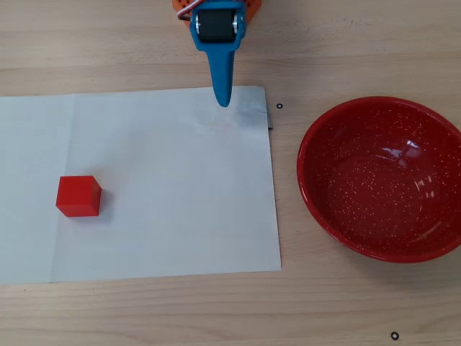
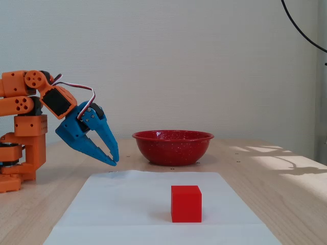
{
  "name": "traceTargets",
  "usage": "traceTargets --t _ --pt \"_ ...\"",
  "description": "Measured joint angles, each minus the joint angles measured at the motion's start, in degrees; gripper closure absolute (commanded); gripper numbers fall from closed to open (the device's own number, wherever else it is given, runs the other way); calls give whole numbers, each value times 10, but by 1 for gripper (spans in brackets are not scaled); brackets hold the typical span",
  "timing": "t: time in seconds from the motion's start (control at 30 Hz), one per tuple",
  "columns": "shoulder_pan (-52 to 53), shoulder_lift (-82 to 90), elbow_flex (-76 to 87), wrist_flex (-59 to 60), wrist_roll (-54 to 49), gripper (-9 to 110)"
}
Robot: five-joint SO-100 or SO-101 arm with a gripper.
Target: Grasp the red cube and put it in the red bowl
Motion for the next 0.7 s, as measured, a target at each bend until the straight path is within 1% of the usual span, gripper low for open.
traceTargets --t 0.37,0.47,0.6,0.7 --pt "0 -4 0 0 29 101" --pt "0 -54 0 0 32 101" --pt "0 -120 -42 0 40 101" --pt "-35 -137 -54 24 41 101"
